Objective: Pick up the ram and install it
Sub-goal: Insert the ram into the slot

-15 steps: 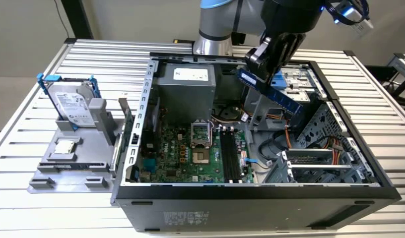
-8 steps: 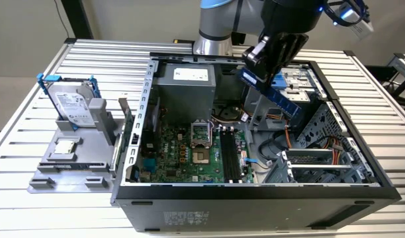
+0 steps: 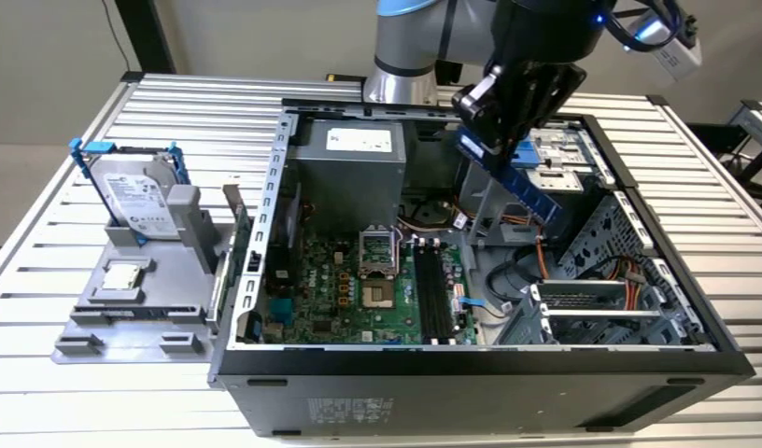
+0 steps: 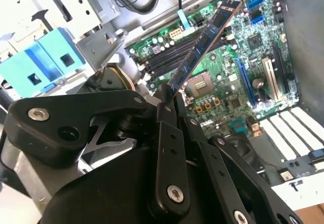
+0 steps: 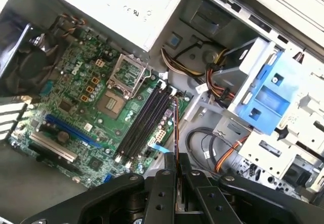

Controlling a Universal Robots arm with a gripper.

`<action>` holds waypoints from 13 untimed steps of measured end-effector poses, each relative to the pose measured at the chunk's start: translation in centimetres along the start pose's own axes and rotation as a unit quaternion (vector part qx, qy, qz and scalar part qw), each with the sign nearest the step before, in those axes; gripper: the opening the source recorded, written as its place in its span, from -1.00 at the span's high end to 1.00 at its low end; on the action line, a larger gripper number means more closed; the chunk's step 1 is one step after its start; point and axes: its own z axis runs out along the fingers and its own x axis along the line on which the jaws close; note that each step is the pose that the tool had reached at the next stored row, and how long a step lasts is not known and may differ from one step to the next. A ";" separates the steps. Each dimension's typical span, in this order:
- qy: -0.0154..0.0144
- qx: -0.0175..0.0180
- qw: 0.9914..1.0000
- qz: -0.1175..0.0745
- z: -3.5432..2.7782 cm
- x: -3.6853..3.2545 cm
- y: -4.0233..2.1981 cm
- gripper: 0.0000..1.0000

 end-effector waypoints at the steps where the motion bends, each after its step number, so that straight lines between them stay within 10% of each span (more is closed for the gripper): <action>1: 0.000 0.000 1.000 0.006 0.00 0.00 0.00 1.00; 13: -0.001 0.003 0.997 0.081 0.00 0.00 0.00 1.00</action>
